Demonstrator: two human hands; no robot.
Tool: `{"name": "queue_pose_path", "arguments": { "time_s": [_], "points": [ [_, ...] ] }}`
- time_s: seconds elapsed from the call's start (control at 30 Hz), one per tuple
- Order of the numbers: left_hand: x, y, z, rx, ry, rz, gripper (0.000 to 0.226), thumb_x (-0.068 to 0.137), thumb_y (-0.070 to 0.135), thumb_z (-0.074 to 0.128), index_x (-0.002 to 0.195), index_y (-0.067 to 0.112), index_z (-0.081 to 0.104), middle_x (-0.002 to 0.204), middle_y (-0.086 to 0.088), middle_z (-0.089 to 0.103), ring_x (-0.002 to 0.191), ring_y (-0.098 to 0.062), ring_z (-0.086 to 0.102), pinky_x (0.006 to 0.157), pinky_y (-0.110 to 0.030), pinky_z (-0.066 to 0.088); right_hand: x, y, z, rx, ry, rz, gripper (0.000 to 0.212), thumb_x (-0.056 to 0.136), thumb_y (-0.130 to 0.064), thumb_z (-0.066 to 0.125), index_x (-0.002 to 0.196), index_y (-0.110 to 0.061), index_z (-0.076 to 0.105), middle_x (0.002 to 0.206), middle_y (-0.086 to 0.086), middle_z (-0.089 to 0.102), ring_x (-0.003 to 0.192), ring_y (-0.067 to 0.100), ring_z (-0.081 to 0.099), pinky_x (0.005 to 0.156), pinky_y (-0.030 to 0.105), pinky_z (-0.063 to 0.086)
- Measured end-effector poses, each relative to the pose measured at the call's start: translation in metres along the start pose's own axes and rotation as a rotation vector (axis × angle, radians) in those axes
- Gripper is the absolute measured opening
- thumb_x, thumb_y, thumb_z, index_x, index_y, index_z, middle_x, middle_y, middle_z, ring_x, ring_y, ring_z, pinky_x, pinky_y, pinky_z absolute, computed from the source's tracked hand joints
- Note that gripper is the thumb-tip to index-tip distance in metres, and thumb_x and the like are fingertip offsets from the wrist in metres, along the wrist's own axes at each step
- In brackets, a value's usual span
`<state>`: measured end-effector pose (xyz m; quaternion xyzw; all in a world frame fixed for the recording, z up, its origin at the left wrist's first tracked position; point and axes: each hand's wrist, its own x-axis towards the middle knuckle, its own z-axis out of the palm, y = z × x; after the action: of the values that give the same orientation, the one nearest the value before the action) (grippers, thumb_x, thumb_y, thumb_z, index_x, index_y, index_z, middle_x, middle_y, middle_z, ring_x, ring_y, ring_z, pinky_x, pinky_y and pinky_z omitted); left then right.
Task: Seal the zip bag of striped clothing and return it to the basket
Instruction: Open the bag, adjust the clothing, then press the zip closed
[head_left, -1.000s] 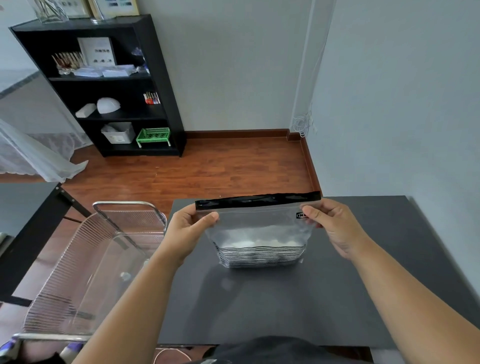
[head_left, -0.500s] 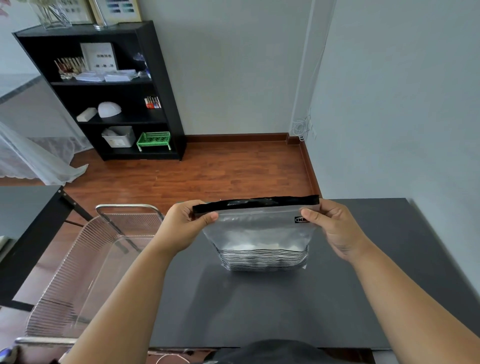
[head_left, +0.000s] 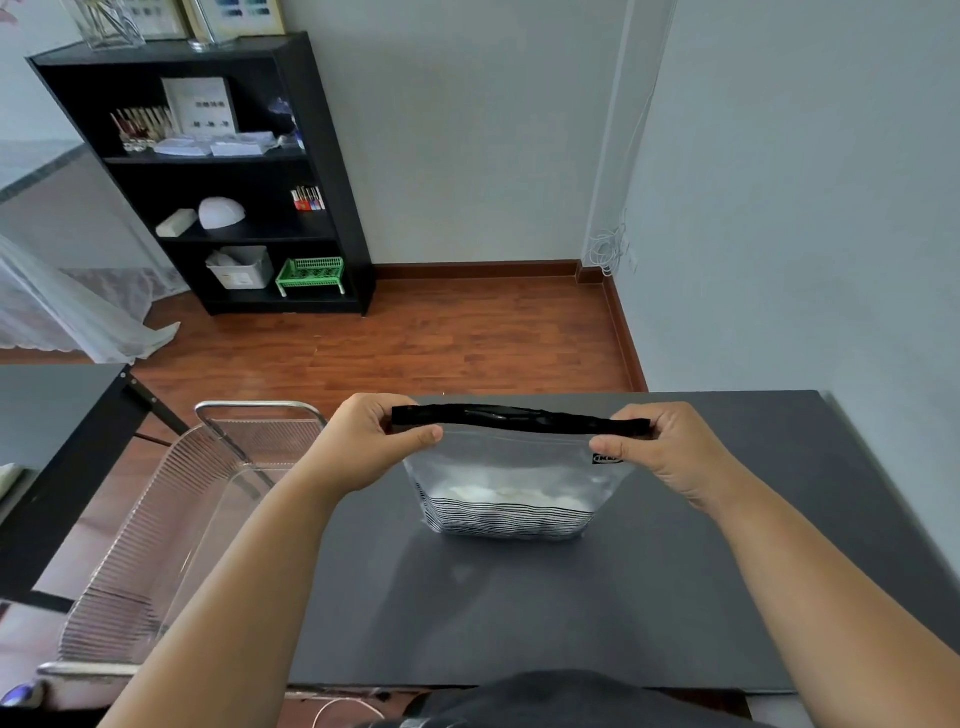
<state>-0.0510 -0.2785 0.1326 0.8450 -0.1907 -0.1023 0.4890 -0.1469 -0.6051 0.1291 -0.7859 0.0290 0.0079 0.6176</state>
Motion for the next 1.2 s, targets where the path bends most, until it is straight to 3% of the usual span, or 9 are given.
{"name": "queue_pose_path", "arguments": {
  "time_s": [0.07,0.17,0.33,0.5,0.73,0.83,0.9,1.1,1.2],
  "points": [
    [0.002,0.004,-0.005,0.038,-0.075,-0.017,0.014,0.078,0.032,0.079,0.069,0.025,0.072,0.055,0.011,0.051,0.053,-0.005,0.044,0.053,-0.023,0.034,0.0,-0.003,-0.002,-0.028,-0.053,0.007,0.018,0.066,-0.031,0.084,0.074,-0.017,0.078,0.069,0.002,0.074,0.064,0.006,0.064,0.062,0.013,0.045],
    [0.009,0.014,-0.013,0.182,-0.187,-0.033,0.016,0.079,0.033,0.079,0.068,0.026,0.071,0.051,0.013,0.052,0.048,-0.003,0.044,0.05,-0.02,0.035,0.003,-0.005,-0.004,-0.104,-0.063,0.04,0.01,0.07,-0.026,0.086,0.071,-0.019,0.077,0.068,0.003,0.074,0.062,0.007,0.064,0.061,0.016,0.046],
    [0.018,0.045,-0.015,0.477,-0.339,0.032,0.013,0.075,0.045,0.077,0.075,0.034,0.071,0.066,0.011,0.067,0.057,-0.001,0.058,0.056,-0.022,0.046,0.004,-0.009,-0.006,-0.201,-0.083,0.043,0.006,0.075,-0.029,0.082,0.074,-0.028,0.077,0.07,-0.002,0.075,0.061,0.002,0.064,0.058,0.011,0.043],
    [0.029,0.074,0.012,0.74,-0.417,0.149,0.018,0.077,0.048,0.072,0.079,0.031,0.072,0.071,0.011,0.068,0.067,-0.006,0.061,0.062,-0.031,0.052,0.006,-0.012,-0.006,-0.259,-0.103,0.014,0.013,0.084,-0.019,0.074,0.077,-0.03,0.074,0.075,-0.006,0.075,0.071,0.004,0.069,0.067,0.013,0.049],
    [0.039,0.082,0.024,0.631,-0.477,0.133,0.02,0.083,0.044,0.071,0.081,0.024,0.074,0.075,0.0,0.07,0.074,-0.022,0.063,0.067,-0.039,0.053,0.002,-0.016,-0.012,-0.243,-0.077,0.039,0.003,0.081,-0.022,0.078,0.078,-0.023,0.076,0.076,0.0,0.076,0.072,0.01,0.069,0.072,0.028,0.051],
    [0.043,0.081,0.027,0.625,-0.488,0.164,0.02,0.084,0.041,0.072,0.079,0.022,0.073,0.076,-0.002,0.07,0.074,-0.026,0.063,0.069,-0.044,0.054,0.002,-0.023,-0.014,-0.247,-0.111,0.07,0.004,0.077,-0.027,0.081,0.079,-0.027,0.077,0.078,-0.002,0.076,0.073,0.011,0.069,0.068,0.024,0.05],
    [0.045,0.081,0.029,0.599,-0.491,0.196,0.019,0.083,0.038,0.073,0.078,0.02,0.073,0.073,0.0,0.069,0.073,-0.025,0.062,0.068,-0.044,0.053,0.005,-0.028,-0.013,-0.276,-0.132,0.057,0.005,0.076,-0.029,0.082,0.076,-0.027,0.077,0.079,-0.005,0.074,0.071,0.009,0.067,0.063,0.018,0.05],
    [0.052,0.08,0.027,0.564,-0.527,0.174,0.021,0.084,0.039,0.074,0.076,0.02,0.072,0.069,0.003,0.066,0.071,-0.019,0.061,0.066,-0.038,0.051,0.017,-0.037,-0.011,-0.433,-0.157,-0.029,0.011,0.08,-0.021,0.079,0.07,-0.023,0.073,0.077,-0.005,0.069,0.073,0.016,0.068,0.075,0.04,0.057],
    [0.052,0.081,0.031,0.564,-0.538,0.153,0.018,0.082,0.044,0.073,0.079,0.027,0.072,0.073,0.01,0.069,0.073,-0.008,0.063,0.067,-0.031,0.052,0.02,-0.037,-0.012,-0.427,-0.158,-0.068,0.014,0.08,-0.018,0.078,0.068,-0.023,0.072,0.075,-0.006,0.07,0.071,0.012,0.068,0.074,0.037,0.056]
  ]
}}
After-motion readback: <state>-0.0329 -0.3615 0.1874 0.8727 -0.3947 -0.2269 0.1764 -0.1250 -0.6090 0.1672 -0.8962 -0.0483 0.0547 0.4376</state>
